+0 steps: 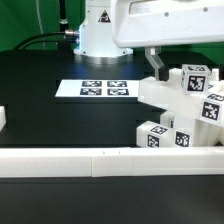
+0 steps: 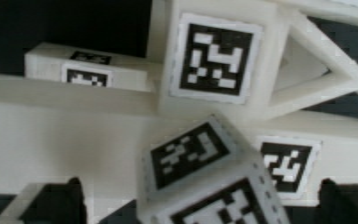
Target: Assemble chair
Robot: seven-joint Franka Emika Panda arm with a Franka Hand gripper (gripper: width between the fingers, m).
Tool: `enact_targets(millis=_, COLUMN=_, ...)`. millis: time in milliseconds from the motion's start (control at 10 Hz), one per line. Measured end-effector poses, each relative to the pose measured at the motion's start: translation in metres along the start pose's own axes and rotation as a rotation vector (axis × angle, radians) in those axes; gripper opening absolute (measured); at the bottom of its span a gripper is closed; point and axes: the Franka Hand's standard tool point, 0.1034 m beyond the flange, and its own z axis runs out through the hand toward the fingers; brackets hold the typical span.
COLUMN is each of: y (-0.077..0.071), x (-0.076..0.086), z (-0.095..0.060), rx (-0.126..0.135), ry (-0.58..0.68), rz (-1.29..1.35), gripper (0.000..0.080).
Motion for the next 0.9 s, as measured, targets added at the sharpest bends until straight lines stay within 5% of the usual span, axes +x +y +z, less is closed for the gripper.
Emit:
enact_targets(millis=200, y=0.0008, x=0.0006, z=-0.0001, rx=-0.001, ry=0.001, rz=-0.085, gripper=0.0649)
enact_targets(millis=500, y=0.0008, x=0.0008, z=0.0000, rx=-0.001, ry=0.002, rz=-0.081, gripper=0.0285)
enact_targets(millis=900, y=0.0006, x=0.0010, z=-0.0005, rx=0.004, ry=0.020, rz=0.143, gripper=0.0285)
